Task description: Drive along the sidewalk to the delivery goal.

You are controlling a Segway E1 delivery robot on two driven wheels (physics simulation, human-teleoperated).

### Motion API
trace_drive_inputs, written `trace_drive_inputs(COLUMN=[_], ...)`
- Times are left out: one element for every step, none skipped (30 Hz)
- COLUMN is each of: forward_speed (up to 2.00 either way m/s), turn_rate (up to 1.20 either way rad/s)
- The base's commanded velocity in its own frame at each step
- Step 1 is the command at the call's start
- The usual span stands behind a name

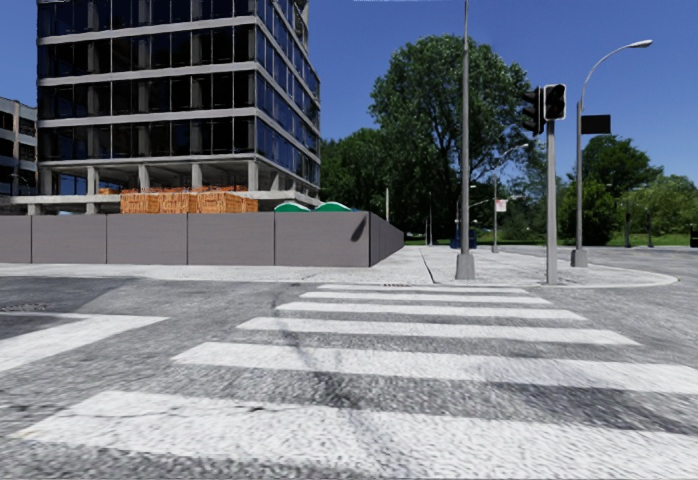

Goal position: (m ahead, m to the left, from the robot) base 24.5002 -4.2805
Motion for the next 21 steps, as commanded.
trace_drive_inputs(forward_speed=[2.00,2.00,2.00,2.00,2.00,2.00,2.00,2.00,2.00,2.00,2.00,2.00,2.00,2.00,2.00,2.00,2.00,2.00,2.00,2.00,2.00], turn_rate=[-0.45,-0.45,-0.45,-0.45,-0.04,-0.04,0.00,0.00,0.00,0.00,0.00,0.00,0.00,0.00,0.00,0.00,0.00,-0.26,-0.47,-0.47,-0.52])
